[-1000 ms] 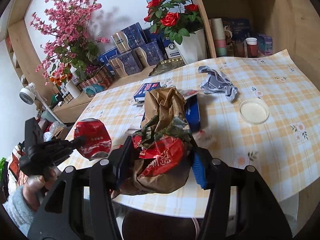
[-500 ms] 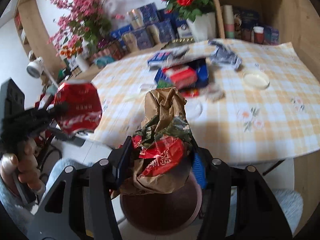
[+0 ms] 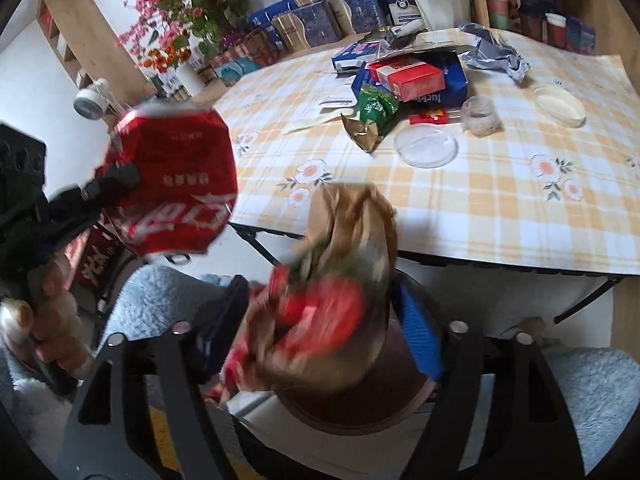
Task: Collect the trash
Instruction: 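Carry the bag and can to the brown bin and release both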
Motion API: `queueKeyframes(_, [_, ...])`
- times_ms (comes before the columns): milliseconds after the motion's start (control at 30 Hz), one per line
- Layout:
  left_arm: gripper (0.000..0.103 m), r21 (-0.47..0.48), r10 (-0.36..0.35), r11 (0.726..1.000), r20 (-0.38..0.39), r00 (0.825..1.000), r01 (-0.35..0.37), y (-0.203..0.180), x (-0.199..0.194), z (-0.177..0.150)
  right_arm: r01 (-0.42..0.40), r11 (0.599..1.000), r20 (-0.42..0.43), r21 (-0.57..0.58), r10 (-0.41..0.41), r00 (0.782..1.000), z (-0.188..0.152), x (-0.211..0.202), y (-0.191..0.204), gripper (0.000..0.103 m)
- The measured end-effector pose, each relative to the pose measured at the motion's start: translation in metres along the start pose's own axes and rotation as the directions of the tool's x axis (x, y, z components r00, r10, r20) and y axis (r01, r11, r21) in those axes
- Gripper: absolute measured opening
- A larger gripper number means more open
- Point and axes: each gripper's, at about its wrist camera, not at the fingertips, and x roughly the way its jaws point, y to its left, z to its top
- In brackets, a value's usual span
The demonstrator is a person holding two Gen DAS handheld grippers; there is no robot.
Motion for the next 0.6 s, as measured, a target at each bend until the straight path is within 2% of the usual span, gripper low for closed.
queueKeyframes(100, [0.005,0.056,0.011,0.998,-0.013,1.0,-0.01,0.0,0.004,-0.008,0.008,0.999,0.048,0.05,-0.011,0.999,0.002,-0.006,-0.014,0.089])
queueKeyframes(200, [0.005,0.115,0.015,0.993,-0.04,0.999,-0.01,0.0,0.01,-0.018,0.077,0.995,0.111,0.063,-0.084,0.99,0.0,-0.011,-0.024,0.094])
queueKeyframes(300, [0.005,0.174,0.002,0.985,-0.08,0.997,0.012,0.003,0.02,-0.027,0.205,0.978,0.185,0.045,-0.21,0.96,-0.005,-0.015,-0.032,0.097])
queueKeyframes(400, [0.005,0.21,0.012,0.978,-0.127,0.992,0.015,0.009,0.032,-0.035,0.324,0.945,0.257,0.053,-0.327,0.91,-0.016,-0.017,-0.042,0.097])
queueKeyframes(433, [0.005,0.221,0.013,0.975,-0.142,0.99,0.019,0.01,0.036,-0.038,0.34,0.938,0.259,0.073,-0.347,0.902,-0.018,-0.016,-0.048,0.097])
queueKeyframes(500, [0.005,0.244,0.011,0.969,-0.188,0.982,0.036,0.013,0.046,-0.046,0.334,0.936,0.242,0.114,-0.352,0.904,-0.019,-0.013,-0.059,0.097])
queueKeyframes(600, [0.005,0.258,0.002,0.964,-0.267,0.964,0.07,0.017,0.062,-0.058,0.351,0.923,0.248,0.157,-0.38,0.891,-0.021,-0.015,-0.07,0.097])
